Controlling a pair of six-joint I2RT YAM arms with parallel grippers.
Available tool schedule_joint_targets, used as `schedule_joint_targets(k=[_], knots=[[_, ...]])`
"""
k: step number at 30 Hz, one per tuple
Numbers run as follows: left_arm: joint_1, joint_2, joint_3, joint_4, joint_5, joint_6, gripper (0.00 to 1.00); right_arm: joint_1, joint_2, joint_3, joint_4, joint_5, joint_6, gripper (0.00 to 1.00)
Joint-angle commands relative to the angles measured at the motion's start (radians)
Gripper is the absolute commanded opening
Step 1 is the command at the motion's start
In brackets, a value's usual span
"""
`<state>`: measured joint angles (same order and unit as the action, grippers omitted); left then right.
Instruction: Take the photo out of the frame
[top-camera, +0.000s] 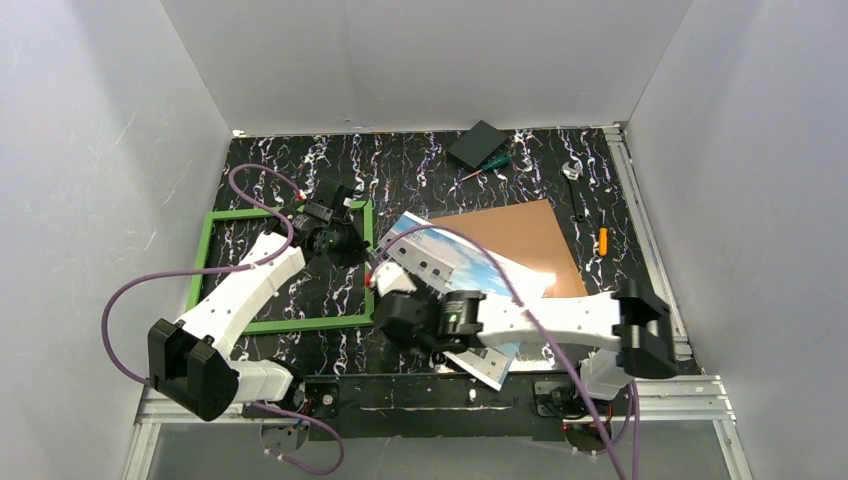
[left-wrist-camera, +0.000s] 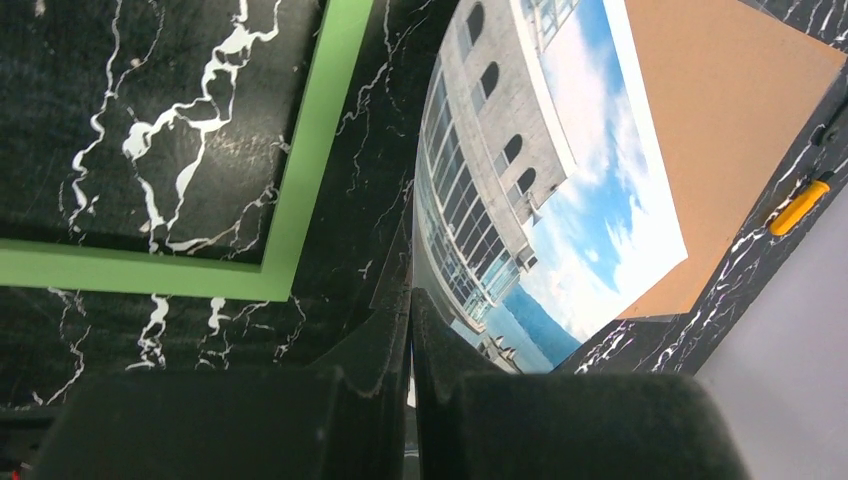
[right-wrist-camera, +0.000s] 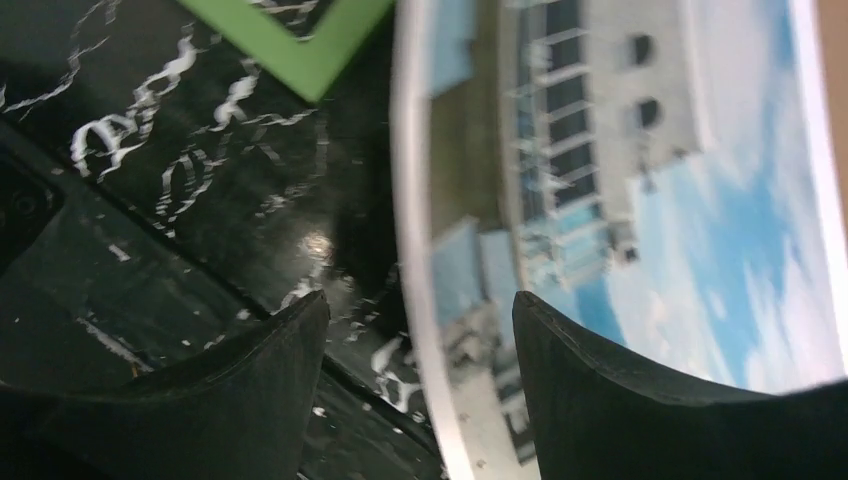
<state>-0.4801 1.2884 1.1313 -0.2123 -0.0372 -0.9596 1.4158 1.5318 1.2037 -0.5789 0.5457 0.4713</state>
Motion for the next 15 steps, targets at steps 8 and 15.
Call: schedule_joint_targets(k=[8,15], knots=[[-0.003,-0.020,0.036,-0.180,-0.030,-0.061,0.00,0.076,0.270,0.165,-0.118,0.246,-0.083,0.58],[-0.003,-0.040,0.009,-0.186,-0.032,-0.077,0.00,0.080,0.291,0.130,-0.206,0.373,-0.150,0.13]])
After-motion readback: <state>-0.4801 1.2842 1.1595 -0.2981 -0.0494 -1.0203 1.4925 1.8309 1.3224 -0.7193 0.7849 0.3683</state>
